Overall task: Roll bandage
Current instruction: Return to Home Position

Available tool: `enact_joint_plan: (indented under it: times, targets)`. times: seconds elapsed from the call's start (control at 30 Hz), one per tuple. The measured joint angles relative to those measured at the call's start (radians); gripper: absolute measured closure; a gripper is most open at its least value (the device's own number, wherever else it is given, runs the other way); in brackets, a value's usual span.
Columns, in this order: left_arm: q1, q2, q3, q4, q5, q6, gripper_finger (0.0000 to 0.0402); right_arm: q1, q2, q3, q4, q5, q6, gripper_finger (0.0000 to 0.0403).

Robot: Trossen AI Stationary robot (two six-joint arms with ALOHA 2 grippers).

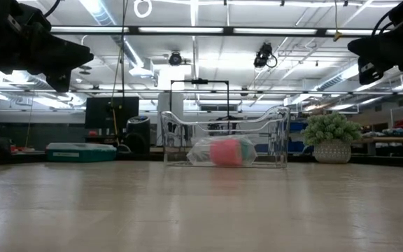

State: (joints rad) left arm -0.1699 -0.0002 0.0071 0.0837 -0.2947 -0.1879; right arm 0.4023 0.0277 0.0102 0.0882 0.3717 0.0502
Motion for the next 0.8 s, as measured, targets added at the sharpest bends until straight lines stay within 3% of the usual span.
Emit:
enact_joint_plan:
  times: [0.8]
  targets:
    - [0.000, 0.000, 0.000, 0.000, 0.000, 0.000, 0.0321, 0.000, 0.000, 0.001, 0.001, 0.000, -0.001, 0.0402]
